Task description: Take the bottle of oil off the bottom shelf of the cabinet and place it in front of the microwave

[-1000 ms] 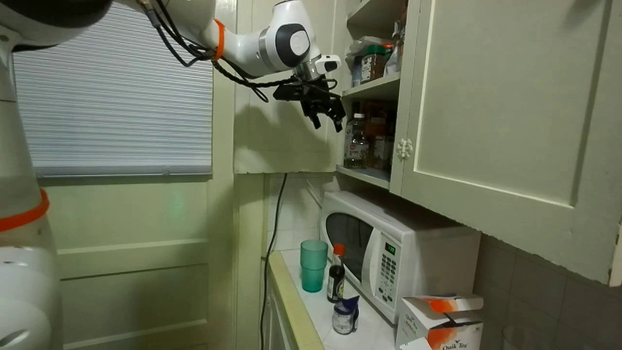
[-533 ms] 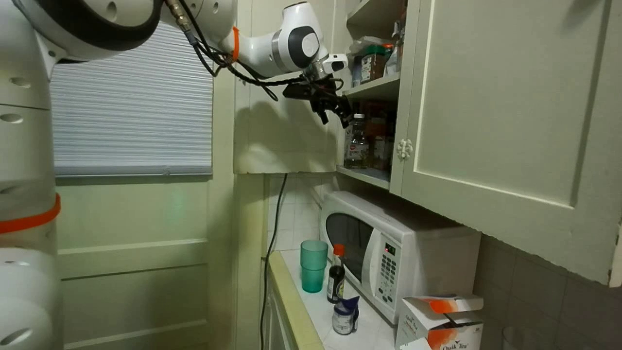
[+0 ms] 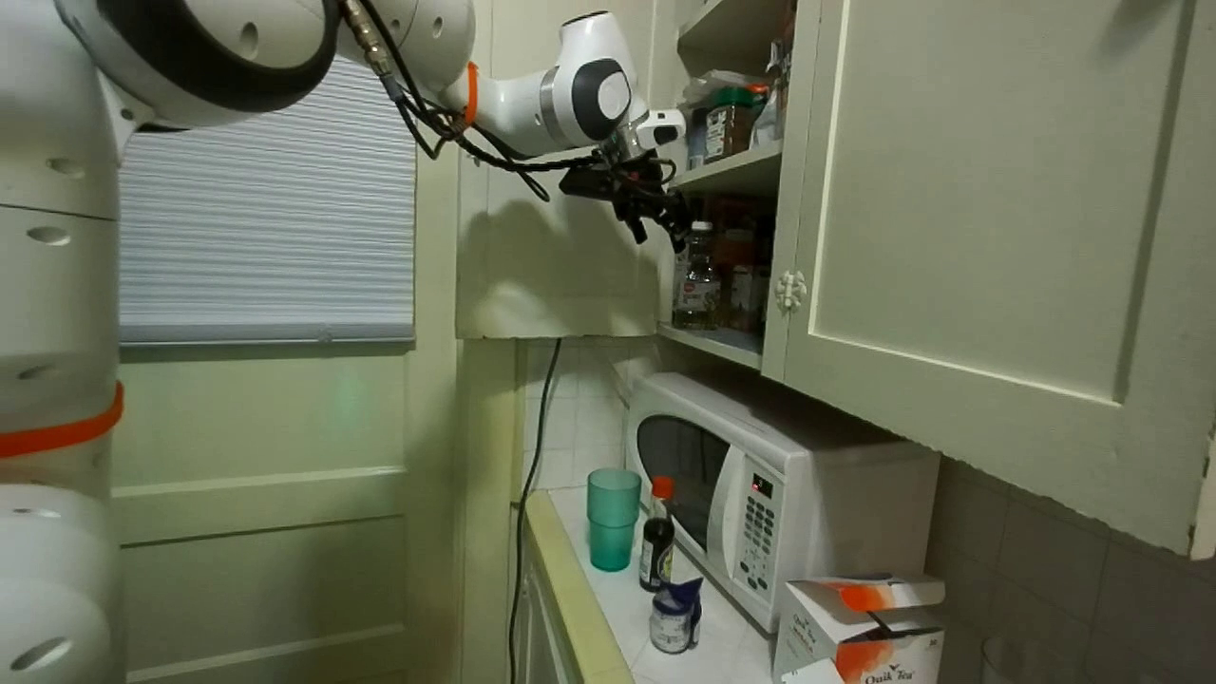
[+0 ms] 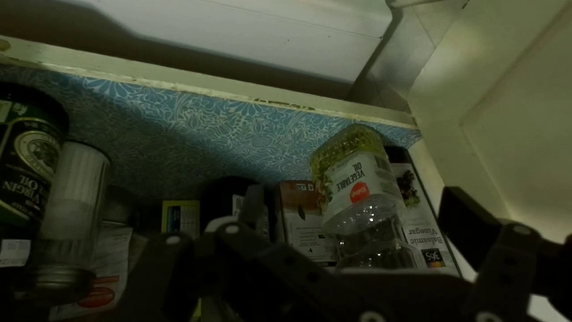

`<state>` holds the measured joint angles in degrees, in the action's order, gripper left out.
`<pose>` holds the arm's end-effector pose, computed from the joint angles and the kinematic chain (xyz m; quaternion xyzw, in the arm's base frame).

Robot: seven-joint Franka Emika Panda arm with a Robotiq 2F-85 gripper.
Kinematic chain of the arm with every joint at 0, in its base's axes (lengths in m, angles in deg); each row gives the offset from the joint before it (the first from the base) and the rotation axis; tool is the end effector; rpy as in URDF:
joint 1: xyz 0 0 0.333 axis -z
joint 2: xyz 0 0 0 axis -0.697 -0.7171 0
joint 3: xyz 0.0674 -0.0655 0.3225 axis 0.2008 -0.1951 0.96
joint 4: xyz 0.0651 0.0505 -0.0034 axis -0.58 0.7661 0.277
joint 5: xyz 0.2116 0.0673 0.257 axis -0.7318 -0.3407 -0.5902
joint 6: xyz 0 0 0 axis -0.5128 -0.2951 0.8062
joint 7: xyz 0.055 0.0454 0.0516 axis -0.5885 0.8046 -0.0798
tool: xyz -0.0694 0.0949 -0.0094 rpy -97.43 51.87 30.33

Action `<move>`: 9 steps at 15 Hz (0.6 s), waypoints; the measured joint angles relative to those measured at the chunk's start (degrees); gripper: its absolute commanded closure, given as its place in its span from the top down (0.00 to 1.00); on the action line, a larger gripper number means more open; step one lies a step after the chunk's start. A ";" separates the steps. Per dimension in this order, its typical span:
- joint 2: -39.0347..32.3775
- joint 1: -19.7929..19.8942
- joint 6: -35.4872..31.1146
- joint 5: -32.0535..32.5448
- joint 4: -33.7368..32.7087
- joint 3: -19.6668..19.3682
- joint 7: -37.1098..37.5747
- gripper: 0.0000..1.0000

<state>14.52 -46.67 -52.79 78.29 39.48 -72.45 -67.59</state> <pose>0.5557 0.1101 0.7104 -0.9367 0.0563 -0.3412 0.0549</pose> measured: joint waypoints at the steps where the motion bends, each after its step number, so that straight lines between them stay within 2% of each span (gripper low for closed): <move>1: -1.57 -0.39 -0.68 0.29 -1.43 -0.11 0.78 1.00; 9: -16.47 -5.69 -4.31 1.91 -19.18 -3.84 4.89 1.00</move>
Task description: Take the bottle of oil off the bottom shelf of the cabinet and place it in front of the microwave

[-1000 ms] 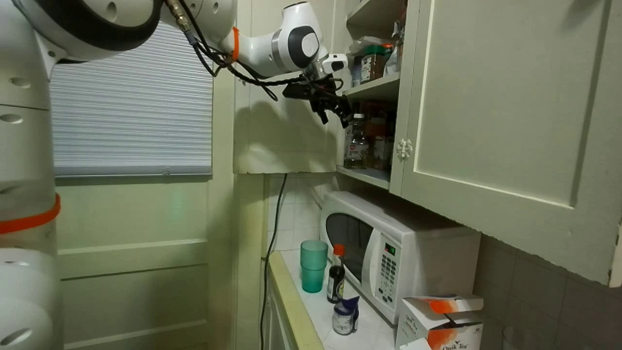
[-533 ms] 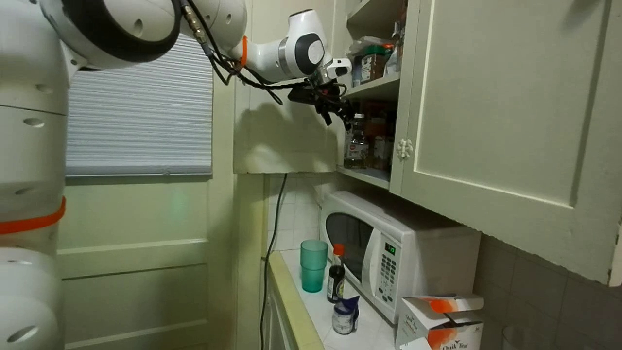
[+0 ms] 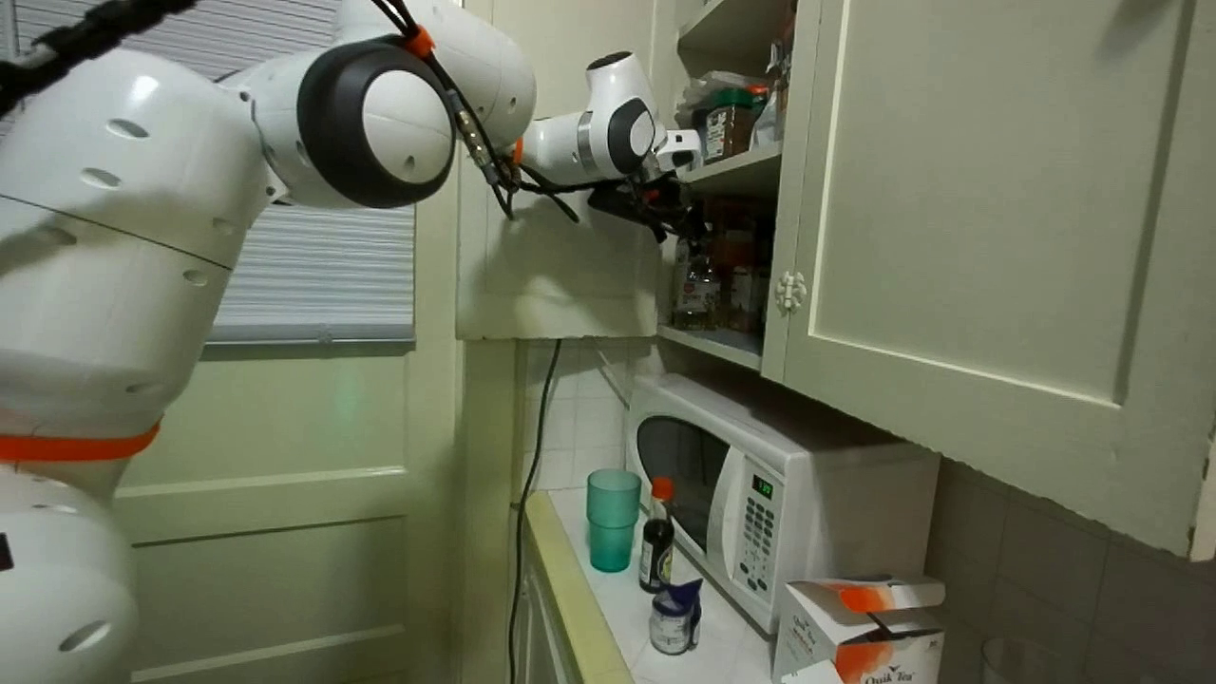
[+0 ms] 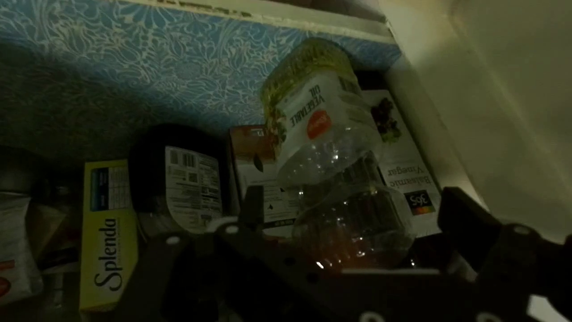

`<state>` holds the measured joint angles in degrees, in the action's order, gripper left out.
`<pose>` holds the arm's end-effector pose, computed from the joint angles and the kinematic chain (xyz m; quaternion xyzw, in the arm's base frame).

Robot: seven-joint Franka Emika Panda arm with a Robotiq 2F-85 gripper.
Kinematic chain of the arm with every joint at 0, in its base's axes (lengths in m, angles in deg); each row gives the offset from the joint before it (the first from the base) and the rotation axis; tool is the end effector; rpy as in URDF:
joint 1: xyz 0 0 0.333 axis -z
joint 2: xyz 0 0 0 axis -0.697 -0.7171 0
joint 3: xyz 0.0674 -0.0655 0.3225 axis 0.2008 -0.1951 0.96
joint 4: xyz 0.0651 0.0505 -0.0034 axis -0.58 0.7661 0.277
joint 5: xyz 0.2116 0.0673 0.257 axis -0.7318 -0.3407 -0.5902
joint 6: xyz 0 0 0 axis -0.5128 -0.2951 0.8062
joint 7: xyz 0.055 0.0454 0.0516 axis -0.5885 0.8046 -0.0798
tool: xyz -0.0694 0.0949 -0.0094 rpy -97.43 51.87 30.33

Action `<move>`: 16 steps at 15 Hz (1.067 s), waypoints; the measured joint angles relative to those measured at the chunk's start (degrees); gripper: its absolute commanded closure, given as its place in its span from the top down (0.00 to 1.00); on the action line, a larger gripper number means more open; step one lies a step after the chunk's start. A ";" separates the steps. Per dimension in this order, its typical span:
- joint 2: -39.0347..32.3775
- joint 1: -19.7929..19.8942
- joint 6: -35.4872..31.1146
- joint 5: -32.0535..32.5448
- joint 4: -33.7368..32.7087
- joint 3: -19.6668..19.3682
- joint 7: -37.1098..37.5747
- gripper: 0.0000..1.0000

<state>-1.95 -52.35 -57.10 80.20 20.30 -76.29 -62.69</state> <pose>0.6414 0.1374 0.7043 -0.9119 0.0793 -0.3928 0.0891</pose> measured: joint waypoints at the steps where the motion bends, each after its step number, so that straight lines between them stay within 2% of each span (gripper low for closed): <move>1: -1.65 -0.67 0.00 0.02 -2.20 -0.59 0.23 1.00; 7: -10.64 -5.14 0.08 0.88 -13.62 -5.08 5.39 1.00; 14: -15.79 -7.99 2.12 5.74 -21.49 -10.94 16.15 1.00; 15: -16.06 -8.45 3.38 6.33 -22.27 -11.69 17.15 0.97; 16: -16.18 -8.85 4.86 6.82 -22.89 -12.28 17.83 0.86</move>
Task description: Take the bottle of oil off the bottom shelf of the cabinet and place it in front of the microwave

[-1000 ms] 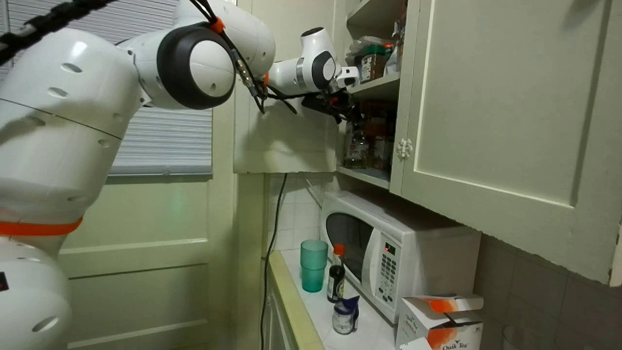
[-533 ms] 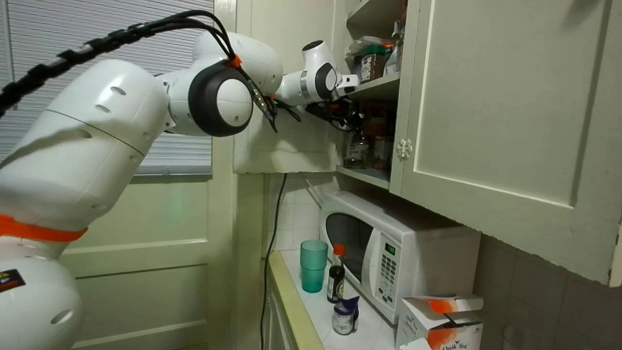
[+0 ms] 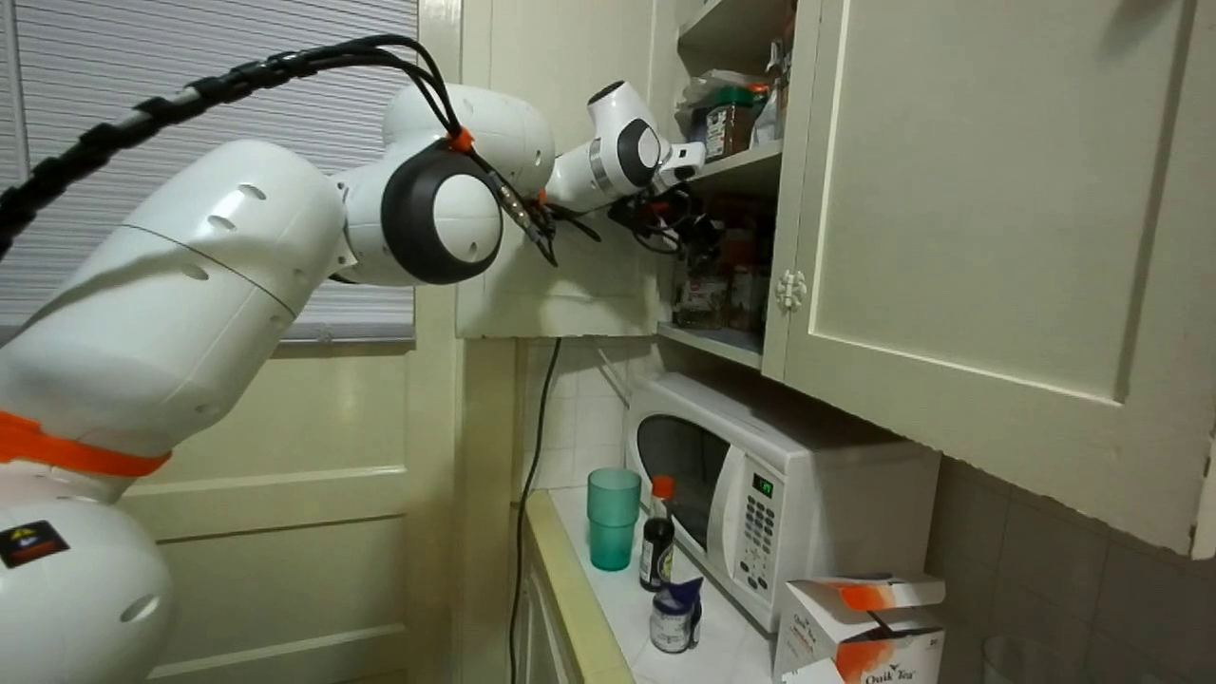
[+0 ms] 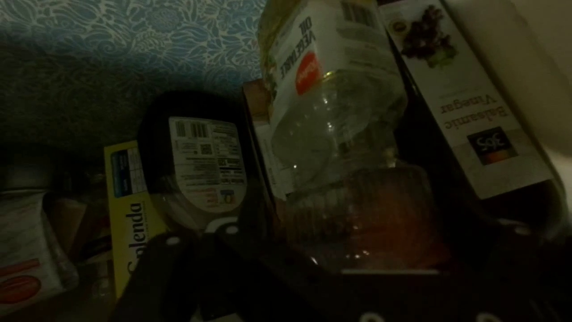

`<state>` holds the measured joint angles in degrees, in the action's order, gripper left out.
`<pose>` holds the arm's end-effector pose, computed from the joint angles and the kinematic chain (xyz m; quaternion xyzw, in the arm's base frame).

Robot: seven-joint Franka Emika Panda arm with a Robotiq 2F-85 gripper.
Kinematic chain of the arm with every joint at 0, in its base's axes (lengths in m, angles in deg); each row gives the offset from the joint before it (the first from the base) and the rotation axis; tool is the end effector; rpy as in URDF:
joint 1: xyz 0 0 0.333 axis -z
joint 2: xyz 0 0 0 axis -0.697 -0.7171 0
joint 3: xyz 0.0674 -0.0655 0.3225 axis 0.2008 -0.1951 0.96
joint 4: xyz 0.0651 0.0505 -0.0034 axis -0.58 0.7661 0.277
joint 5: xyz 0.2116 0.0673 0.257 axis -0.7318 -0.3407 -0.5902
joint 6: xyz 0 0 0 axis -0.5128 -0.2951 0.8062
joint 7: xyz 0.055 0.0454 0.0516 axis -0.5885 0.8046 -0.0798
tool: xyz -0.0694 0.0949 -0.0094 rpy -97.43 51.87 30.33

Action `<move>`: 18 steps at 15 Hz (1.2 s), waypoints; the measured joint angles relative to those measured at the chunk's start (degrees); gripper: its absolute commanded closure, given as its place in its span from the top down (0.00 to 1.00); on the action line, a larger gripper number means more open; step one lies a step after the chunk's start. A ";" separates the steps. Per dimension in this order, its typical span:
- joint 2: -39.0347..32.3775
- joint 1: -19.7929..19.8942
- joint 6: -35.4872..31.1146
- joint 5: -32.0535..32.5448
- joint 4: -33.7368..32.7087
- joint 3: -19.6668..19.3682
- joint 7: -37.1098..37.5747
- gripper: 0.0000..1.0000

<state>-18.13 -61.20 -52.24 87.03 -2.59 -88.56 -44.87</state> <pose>0.6997 0.1563 0.6862 -0.8762 0.2011 -0.4344 0.0561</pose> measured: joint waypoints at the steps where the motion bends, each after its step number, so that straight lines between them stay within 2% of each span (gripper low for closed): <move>1: -0.08 -0.28 1.41 0.29 -0.47 -0.42 0.52 0.78; 3: -0.23 -0.58 3.87 0.35 -1.09 -0.85 0.71 0.73; 4: -0.36 -0.60 4.82 0.35 -1.37 -0.93 0.71 0.74; 7: -0.79 -0.60 6.04 0.35 -1.88 -0.96 0.71 0.89; 8: -0.93 -0.60 6.06 0.36 -2.02 -0.99 0.71 0.89; 9: -1.06 -0.60 6.02 0.42 -2.21 -1.02 0.64 0.99; 13: -1.34 -1.00 4.10 2.85 -3.09 -1.50 -0.10 1.00; 14: -1.37 -1.10 3.55 3.29 -3.22 -1.59 -0.56 0.83; 15: -1.39 -1.18 3.11 3.61 -3.29 -1.64 -1.03 0.75; 16: -1.44 -1.21 2.46 3.79 -3.29 -1.65 -1.80 0.71; 18: -1.76 -1.21 1.51 4.05 -3.29 -1.69 -3.23 0.53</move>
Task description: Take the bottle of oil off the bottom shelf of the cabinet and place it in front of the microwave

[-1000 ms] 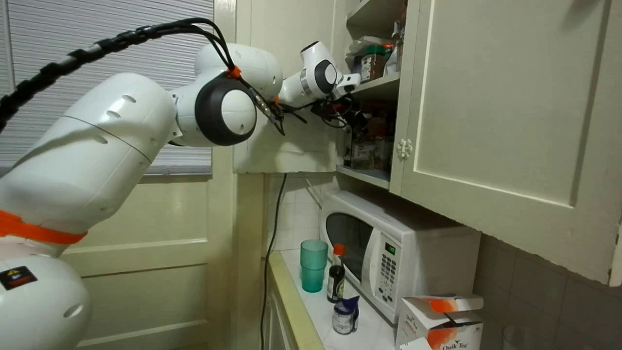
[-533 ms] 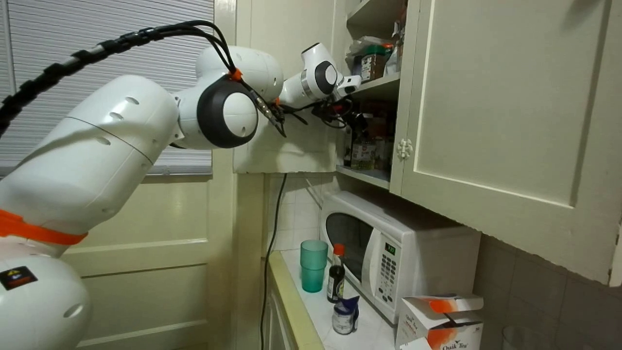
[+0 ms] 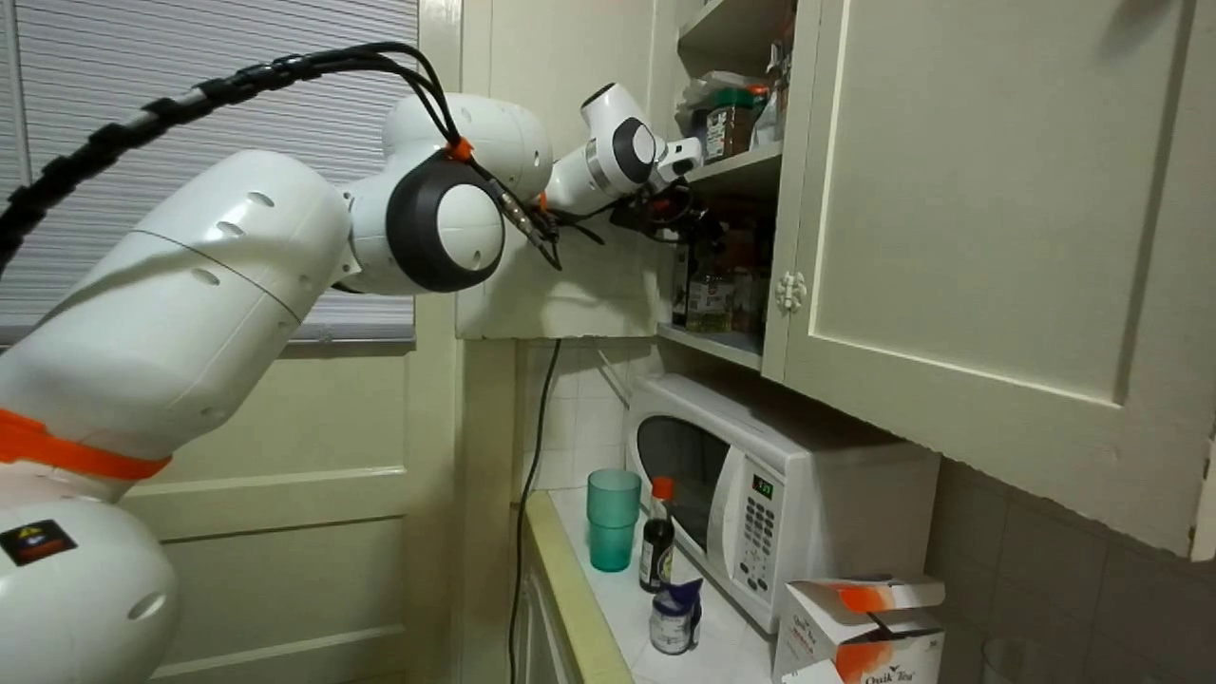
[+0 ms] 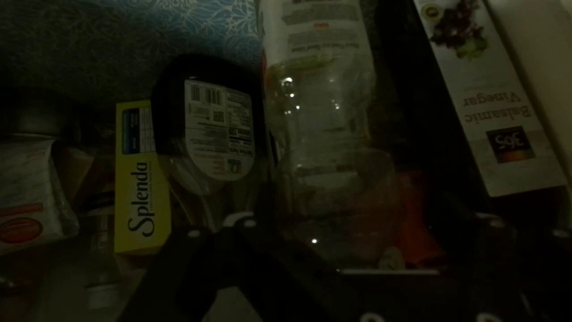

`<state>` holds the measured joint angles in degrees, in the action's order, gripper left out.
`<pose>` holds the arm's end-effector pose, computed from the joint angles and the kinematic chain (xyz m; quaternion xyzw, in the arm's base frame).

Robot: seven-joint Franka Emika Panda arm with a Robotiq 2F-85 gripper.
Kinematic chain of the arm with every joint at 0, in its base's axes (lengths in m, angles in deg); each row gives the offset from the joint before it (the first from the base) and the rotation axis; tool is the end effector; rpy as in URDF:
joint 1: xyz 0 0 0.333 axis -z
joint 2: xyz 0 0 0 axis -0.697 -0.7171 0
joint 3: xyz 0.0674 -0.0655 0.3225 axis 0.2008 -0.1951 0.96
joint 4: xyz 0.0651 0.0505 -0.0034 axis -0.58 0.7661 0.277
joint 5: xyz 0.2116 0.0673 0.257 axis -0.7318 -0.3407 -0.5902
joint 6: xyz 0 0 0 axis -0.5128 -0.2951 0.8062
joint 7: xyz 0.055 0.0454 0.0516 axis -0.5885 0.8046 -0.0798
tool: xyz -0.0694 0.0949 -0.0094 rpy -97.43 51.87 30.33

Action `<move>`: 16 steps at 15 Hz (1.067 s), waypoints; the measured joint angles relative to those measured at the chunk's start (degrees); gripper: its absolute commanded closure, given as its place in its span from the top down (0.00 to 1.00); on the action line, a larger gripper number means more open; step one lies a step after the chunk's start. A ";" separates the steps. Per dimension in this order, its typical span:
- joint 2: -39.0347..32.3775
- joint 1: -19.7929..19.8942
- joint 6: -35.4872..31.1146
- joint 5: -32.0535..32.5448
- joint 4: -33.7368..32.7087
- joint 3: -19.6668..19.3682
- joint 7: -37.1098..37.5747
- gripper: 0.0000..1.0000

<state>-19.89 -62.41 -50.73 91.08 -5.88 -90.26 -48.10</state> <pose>0.7015 0.1602 0.6887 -0.8760 0.1655 -0.4531 0.0035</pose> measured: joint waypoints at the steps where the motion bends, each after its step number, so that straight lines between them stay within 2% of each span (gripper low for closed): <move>1: -0.24 0.00 -0.20 0.23 0.00 -0.07 -0.42 0.47; 2: -0.47 0.01 -0.29 0.38 0.00 -0.15 -0.71 0.41; 5: -0.52 0.04 -0.56 0.40 0.05 -0.31 -0.82 0.34; 8: -0.03 -0.15 0.31 0.40 0.37 -0.43 -0.72 0.34; 11: 2.35 -0.95 4.16 0.39 2.01 -0.43 -0.64 0.34; 14: 6.11 -2.29 7.89 0.44 5.32 -0.52 0.11 0.34; 16: 9.01 -3.26 8.06 0.47 8.58 -0.51 0.66 0.34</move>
<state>-10.89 -65.67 -42.67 91.55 2.70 -90.77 -47.44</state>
